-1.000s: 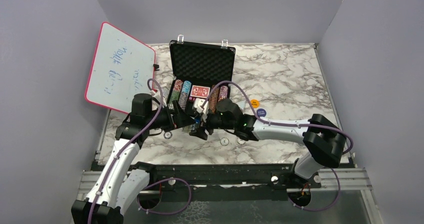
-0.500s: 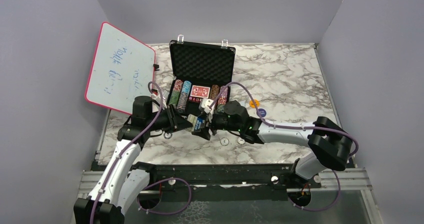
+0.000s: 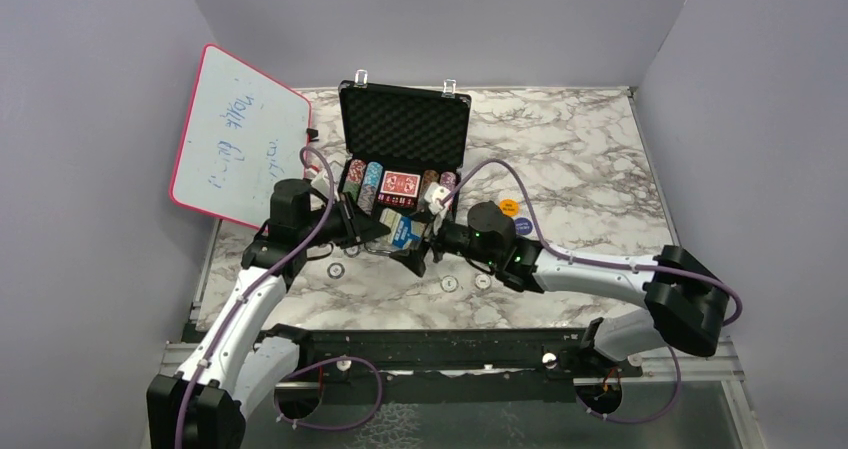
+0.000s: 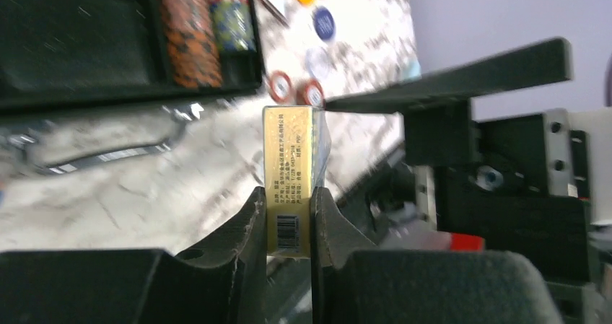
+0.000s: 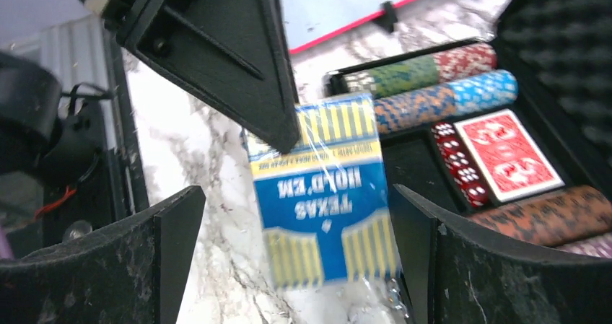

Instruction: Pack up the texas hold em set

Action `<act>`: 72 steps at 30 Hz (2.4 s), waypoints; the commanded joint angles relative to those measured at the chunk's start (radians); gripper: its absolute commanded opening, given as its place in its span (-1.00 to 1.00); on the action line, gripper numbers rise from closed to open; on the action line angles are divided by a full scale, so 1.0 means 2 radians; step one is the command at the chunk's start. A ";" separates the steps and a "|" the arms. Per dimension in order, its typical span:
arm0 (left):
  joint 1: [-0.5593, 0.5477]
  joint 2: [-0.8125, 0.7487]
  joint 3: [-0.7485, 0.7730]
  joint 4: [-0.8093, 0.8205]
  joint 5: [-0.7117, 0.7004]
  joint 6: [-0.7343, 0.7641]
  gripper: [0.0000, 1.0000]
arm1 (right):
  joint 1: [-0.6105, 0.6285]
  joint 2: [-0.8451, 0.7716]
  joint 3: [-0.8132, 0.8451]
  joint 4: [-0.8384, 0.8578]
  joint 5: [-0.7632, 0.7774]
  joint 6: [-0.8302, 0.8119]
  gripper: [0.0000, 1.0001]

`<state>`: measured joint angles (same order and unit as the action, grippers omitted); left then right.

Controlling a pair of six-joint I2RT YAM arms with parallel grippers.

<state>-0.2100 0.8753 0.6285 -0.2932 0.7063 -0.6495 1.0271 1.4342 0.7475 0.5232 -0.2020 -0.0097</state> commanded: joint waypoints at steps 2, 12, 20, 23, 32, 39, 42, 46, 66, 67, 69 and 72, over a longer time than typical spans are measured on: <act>0.010 0.035 -0.016 0.158 -0.155 0.006 -1.00 | -0.044 -0.032 0.013 -0.096 0.099 0.135 0.99; 0.010 0.208 0.076 0.144 -0.117 0.065 -1.00 | -0.155 -0.048 -0.024 -0.159 0.093 0.242 0.99; 0.010 0.280 0.085 0.149 -0.079 0.068 -1.00 | -0.158 -0.052 -0.019 -0.197 0.113 0.219 1.00; 0.010 0.287 0.084 0.148 -0.070 0.071 -1.00 | -0.159 -0.060 -0.026 -0.201 0.132 0.214 1.00; 0.009 0.304 0.074 0.138 -0.055 0.071 -1.00 | -0.159 -0.061 -0.031 -0.202 0.130 0.219 1.00; 0.007 0.326 0.075 0.142 -0.033 0.071 -0.38 | -0.159 -0.064 -0.031 -0.205 0.127 0.217 1.00; 0.007 0.316 0.092 0.110 -0.060 0.089 -0.12 | -0.159 -0.066 -0.030 -0.211 0.129 0.211 1.00; 0.007 0.300 0.127 0.052 -0.128 0.119 0.17 | -0.159 -0.069 -0.030 -0.218 0.130 0.207 0.99; -0.007 0.353 0.170 -0.008 -0.159 0.132 -0.19 | -0.160 -0.068 -0.045 -0.207 0.079 0.177 0.99; -0.010 0.357 0.169 -0.008 -0.166 0.131 -0.19 | -0.159 -0.069 -0.045 -0.207 0.081 0.177 0.99; -0.017 0.364 0.168 -0.009 -0.176 0.128 -0.19 | -0.160 -0.068 -0.046 -0.209 0.083 0.176 1.00; -0.027 0.372 0.168 -0.009 -0.193 0.125 -0.30 | -0.159 -0.068 -0.046 -0.212 0.086 0.176 1.00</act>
<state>-0.2367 1.5978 0.9737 -0.3168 0.3565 -0.3843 0.7128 1.3056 0.6670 0.1101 -0.0299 0.3595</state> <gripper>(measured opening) 0.399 0.997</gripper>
